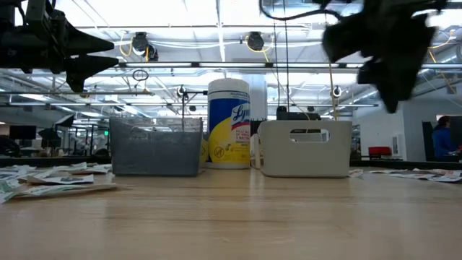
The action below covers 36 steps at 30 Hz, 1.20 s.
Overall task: Pick & Place First Aid Supplies
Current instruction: Put the alcohol pad into the gray bin
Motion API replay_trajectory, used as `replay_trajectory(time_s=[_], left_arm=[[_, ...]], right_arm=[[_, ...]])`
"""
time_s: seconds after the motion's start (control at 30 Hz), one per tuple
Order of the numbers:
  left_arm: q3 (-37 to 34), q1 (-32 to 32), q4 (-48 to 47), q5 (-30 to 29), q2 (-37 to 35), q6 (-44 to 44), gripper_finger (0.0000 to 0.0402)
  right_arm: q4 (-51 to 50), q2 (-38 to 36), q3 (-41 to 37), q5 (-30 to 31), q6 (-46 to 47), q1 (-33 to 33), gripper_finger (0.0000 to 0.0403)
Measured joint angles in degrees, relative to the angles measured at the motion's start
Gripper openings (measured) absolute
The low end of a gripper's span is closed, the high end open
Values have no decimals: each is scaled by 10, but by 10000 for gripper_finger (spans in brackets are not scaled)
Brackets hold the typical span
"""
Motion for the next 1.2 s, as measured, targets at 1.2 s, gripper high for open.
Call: replay_trajectory(time_s=[1.2], left_arm=[[0,0,0,0,0,0,196]], right_arm=[[89,28,-35,-1,460,476,212]])
